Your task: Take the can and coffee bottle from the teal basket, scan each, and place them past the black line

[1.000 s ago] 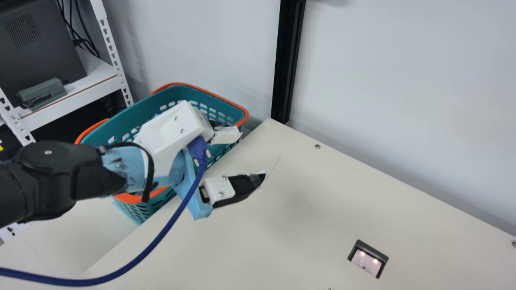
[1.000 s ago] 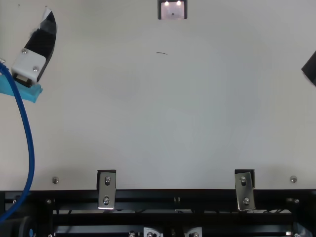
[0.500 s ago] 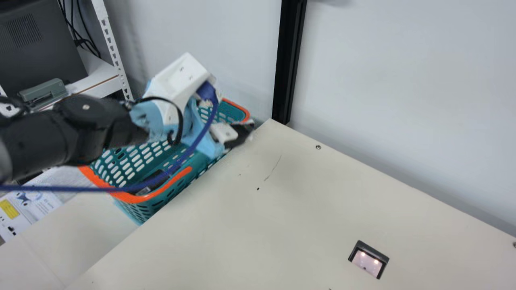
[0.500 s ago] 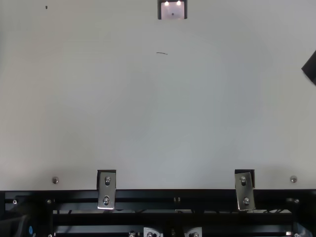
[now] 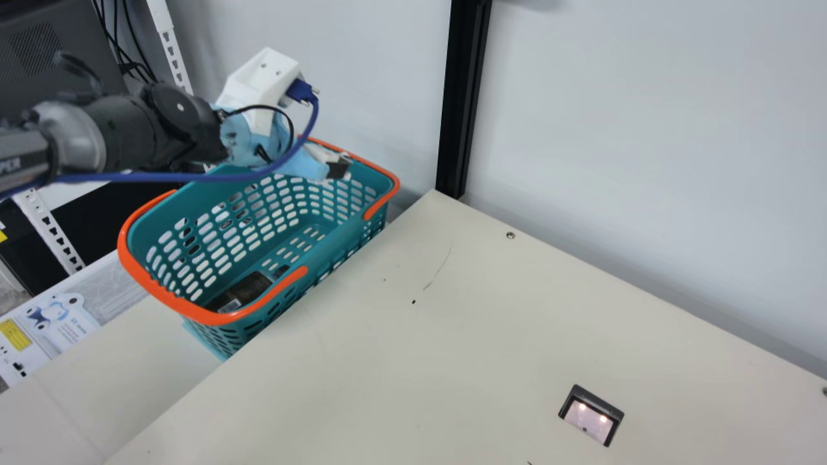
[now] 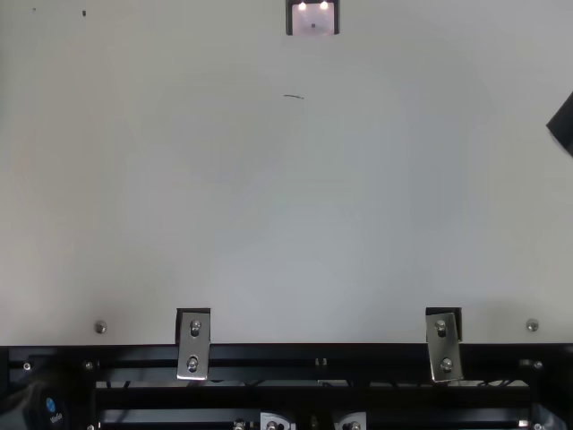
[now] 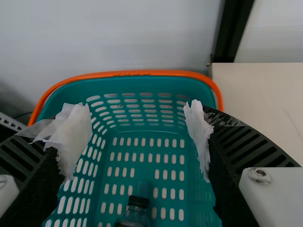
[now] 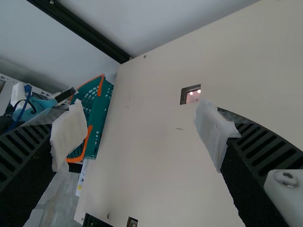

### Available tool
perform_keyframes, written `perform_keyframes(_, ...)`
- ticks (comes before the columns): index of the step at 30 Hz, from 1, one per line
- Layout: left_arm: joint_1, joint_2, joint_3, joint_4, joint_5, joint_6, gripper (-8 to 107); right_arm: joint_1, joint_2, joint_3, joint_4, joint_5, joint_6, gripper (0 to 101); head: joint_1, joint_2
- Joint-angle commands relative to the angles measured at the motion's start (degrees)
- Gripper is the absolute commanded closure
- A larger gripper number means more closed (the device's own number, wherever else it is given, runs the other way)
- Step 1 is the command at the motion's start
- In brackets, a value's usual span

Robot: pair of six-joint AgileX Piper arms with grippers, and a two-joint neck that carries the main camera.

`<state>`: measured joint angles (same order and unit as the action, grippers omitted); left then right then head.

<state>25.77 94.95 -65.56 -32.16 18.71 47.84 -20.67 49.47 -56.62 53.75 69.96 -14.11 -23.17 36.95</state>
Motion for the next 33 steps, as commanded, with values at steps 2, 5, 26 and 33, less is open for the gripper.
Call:
perform_keyframes(2, 0.09, 2.56, -9.23, 21.44, 8.61, -21.24, 9, 0.00, 0.00, 0.00, 0.00, 0.00, 0.00, 0, -1.45, 0.68)
perform_keyframes(5, -1.46, 5.28, -15.41, 27.33, 15.57, -27.21, 9, 0.00, 0.00, 0.00, 0.00, 0.00, 0.00, 0, -1.45, 0.68)
perform_keyframes(26, -0.87, 22.91, -28.91, 36.58, 32.46, -28.22, 9, 0.00, 0.00, 0.00, 0.00, 0.00, 0.00, 0, -1.45, 0.68)
perform_keyframes(33, 0.24, 24.78, -25.18, 36.80, 31.69, -25.00, 9, 0.00, 0.00, 0.00, 0.00, 0.00, 0.00, 0, -1.45, 0.68)
